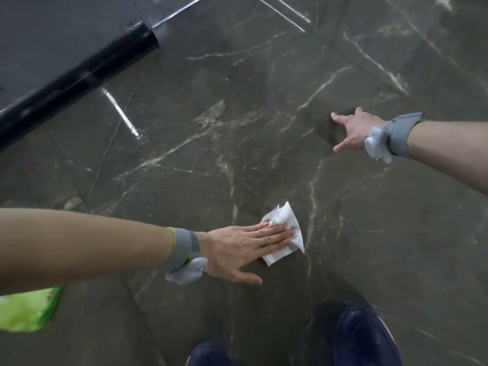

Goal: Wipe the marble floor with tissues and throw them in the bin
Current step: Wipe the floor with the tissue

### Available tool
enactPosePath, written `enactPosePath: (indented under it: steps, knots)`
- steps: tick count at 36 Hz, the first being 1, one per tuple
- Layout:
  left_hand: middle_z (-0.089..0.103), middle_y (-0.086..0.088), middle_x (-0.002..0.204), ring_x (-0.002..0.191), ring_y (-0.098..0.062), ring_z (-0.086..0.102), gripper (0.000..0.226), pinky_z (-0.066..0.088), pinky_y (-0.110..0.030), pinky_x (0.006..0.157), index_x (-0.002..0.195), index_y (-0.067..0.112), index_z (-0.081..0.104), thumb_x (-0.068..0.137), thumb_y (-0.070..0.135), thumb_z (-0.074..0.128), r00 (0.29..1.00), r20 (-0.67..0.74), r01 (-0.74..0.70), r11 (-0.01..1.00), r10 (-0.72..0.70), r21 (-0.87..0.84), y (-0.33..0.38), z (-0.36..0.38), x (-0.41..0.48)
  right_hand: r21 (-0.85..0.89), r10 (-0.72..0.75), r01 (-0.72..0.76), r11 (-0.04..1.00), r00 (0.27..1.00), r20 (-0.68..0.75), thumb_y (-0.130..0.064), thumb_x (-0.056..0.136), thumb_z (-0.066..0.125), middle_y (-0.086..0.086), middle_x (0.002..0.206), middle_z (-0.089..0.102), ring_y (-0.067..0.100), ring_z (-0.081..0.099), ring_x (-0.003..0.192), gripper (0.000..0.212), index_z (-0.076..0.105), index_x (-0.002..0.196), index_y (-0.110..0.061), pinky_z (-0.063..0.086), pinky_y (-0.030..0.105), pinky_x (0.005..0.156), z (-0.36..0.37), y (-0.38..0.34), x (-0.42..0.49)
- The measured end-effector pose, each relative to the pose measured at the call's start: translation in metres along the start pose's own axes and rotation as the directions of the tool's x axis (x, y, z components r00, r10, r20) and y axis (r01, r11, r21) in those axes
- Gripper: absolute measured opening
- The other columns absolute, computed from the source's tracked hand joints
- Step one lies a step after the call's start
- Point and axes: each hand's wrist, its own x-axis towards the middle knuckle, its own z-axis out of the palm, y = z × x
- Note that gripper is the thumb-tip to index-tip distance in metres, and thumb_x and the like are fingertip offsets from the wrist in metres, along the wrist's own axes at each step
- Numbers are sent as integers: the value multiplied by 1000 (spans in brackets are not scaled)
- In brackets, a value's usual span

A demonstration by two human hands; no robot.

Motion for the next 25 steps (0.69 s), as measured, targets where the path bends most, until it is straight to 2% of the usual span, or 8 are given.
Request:
enactPosePath:
  steps: [5, 8, 14, 17, 21, 25]
  knots:
    - [-17, -6, 173, 159, -19, -17, 92, 5, -44, 130, 164, 7, -8, 106, 54, 45, 999, 27, -26, 998, 25, 57, -5, 0, -3, -40, -12, 12, 999, 1000, -10, -44, 91, 73, 28, 154, 22, 52, 42, 133, 99, 5, 164, -37, 44, 53, 109, 3, -1, -2]
    - [-16, -2, 173, 159, -16, -16, 88, 8, -42, 131, 164, 10, -9, 107, 52, 43, 999, 27, -38, 996, 36, 82, -14, -3, -10, -78, -26, 25, 997, 1000, -8, -42, 92, 72, 27, 151, 26, 50, 45, 132, 99, 4, 164, -35, 47, 51, 107, 1, -2, -5]
    - [-15, -2, 173, 160, -19, -10, 89, 11, -43, 131, 165, 10, -9, 107, 55, 42, 996, -62, 64, 992, -58, 113, -24, 7, -42, -118, -30, 29, 993, 1000, -8, -41, 92, 73, 26, 147, 31, 47, 44, 134, 101, 4, 164, -33, 47, 52, 107, -1, -1, -7]
    - [-12, -5, 174, 161, -21, -8, 85, 13, -46, 130, 165, 8, -6, 108, 53, 40, 991, -89, 114, 987, -104, 111, -29, 8, -60, -142, -36, 32, 989, 999, -28, -36, 91, 74, 26, 144, 35, 46, 43, 134, 97, 11, 164, -28, 47, 52, 106, 0, -5, -9]
    - [-13, -6, 173, 161, -22, -9, 80, 12, -48, 130, 165, 8, -6, 110, 49, 37, 978, -105, 191, 975, -180, 112, -34, 14, -75, -208, -63, 51, 977, 996, -56, -22, 90, 73, 23, 143, 34, 42, 39, 136, 79, 30, 156, -17, 48, 54, 103, -1, -16, -13]
    - [-12, -8, 173, 161, -25, -9, 78, 13, -50, 130, 165, 9, -5, 110, 49, 34, 955, -140, 279, 953, -262, 120, -41, 22, -90, -262, -157, 127, 957, 983, -97, -7, 86, 64, 19, 143, 30, 37, 30, 140, 77, 31, 154, -18, 49, 54, 102, -1, -27, -15]
